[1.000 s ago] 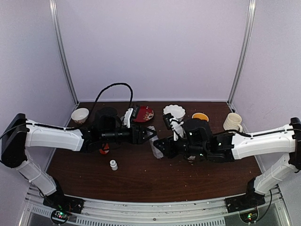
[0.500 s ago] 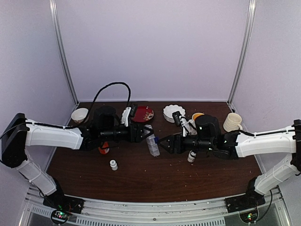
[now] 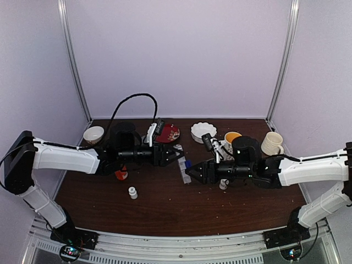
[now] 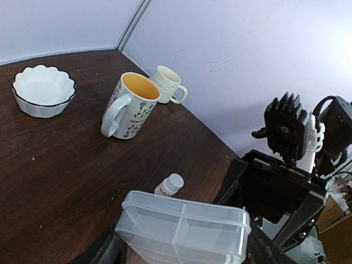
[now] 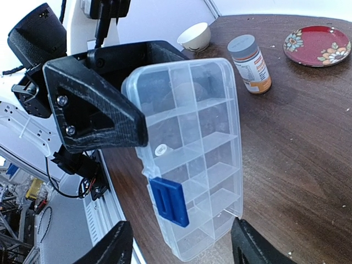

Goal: Sort the pills into containers
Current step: Open the lid of the pill container.

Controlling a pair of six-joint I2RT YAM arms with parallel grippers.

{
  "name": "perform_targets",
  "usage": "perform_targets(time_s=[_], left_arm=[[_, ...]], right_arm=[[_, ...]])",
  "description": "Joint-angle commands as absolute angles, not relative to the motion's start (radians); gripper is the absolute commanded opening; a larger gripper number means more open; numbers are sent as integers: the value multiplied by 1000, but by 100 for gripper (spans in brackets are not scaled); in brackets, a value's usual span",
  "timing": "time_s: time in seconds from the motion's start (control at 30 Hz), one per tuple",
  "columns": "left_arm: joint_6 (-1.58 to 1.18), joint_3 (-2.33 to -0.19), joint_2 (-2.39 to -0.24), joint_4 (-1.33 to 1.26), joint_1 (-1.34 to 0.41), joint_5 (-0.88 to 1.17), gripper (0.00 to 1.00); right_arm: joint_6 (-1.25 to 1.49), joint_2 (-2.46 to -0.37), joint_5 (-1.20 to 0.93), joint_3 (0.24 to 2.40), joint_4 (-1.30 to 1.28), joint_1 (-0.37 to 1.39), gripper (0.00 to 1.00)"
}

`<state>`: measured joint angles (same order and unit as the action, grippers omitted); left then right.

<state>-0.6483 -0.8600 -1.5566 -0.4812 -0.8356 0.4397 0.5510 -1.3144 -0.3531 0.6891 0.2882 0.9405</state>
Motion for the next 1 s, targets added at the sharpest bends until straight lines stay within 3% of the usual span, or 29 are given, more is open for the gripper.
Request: perform_targets(time_s=[0.0,0.3,0.47,0.6,0.73,0.9,0.97], left_arm=[[-617,-879,-1545,-520,-838,480,33],[-621,-862,-1529,-498,-848,475,33],[-611,-906,-1549,-470,-858,484,32],[-599,-929,-1559,-441,-861,492,31],[-606,-931,-1560,-431,-862,494,31],[-624,-917,-1557,-424,-867,484,30],[-637,-909,-1560,-433,-867,483,31]], right_arm=[[543,-1348,-424,746,297,942,59],[573,-1325,-426,720,387,942,31],[579,-1328,-421,713,384,943,29],[584,-1313,-405,686,407,942,35],[590,-1292,-399,660,425,945,24],[607,-1274,-405,630,456,949,0],[614,-1260,-401,615,472,951,0]])
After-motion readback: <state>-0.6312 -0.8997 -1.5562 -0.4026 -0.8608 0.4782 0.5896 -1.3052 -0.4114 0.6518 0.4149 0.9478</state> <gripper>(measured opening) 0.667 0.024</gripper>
